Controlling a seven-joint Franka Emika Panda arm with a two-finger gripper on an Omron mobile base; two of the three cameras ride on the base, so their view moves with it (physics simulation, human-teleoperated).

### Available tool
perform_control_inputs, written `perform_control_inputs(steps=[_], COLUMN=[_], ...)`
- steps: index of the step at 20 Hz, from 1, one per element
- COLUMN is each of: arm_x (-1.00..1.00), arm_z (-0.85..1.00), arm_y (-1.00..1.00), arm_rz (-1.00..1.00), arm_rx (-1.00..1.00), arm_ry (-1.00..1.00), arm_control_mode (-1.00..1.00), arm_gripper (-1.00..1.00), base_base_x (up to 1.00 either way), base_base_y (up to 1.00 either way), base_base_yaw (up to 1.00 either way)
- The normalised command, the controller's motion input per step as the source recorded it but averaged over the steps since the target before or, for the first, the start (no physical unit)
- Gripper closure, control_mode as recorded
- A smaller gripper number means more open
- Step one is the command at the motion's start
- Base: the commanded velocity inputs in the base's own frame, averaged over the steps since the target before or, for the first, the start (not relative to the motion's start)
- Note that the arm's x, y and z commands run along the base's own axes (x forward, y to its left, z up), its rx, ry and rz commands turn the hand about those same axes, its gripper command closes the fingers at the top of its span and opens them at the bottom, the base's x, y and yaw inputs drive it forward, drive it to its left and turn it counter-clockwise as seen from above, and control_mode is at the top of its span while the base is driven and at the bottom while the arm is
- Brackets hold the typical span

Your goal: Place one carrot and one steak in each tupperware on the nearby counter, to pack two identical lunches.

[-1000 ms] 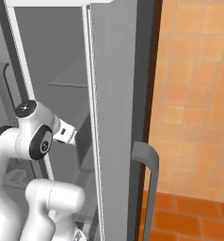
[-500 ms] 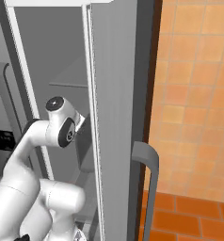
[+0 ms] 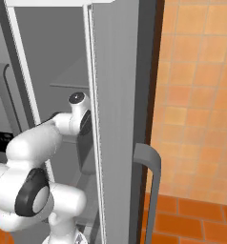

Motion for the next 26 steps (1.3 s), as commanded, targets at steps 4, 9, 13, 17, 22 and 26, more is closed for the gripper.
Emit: perform_control_inputs(steps=[4,9,13,17,22,26], arm_x=[0.97,0.83,0.81,0.77,-0.08,-0.92], arm_z=[-0.36,-0.41,-0.41,-0.39,-0.88,-0.74], arm_y=[-0.07,-0.18,-0.22,-0.24,-0.03,0.14], arm_rz=[-0.01,-0.02,-0.01,-0.01,-0.01,-0.01], arm_rx=[0.00,0.00,0.00,0.00,0.00,0.00], arm_ry=[0.00,0.00,0.00,0.00,-0.21,-0.39], arm_control_mode=[-1.00,-1.00,-1.00,-1.00,-1.00,-1.00], arm_gripper=[-1.00,-1.00,-1.00,-1.00,1.00,1.00], base_base_x=[0.00,0.00,0.00,0.00,0.00,0.00], base_base_y=[0.00,0.00,0.00,0.00,0.00,0.00], base_base_yaw=[0.00,0.00,0.00,0.00,0.00,0.00])
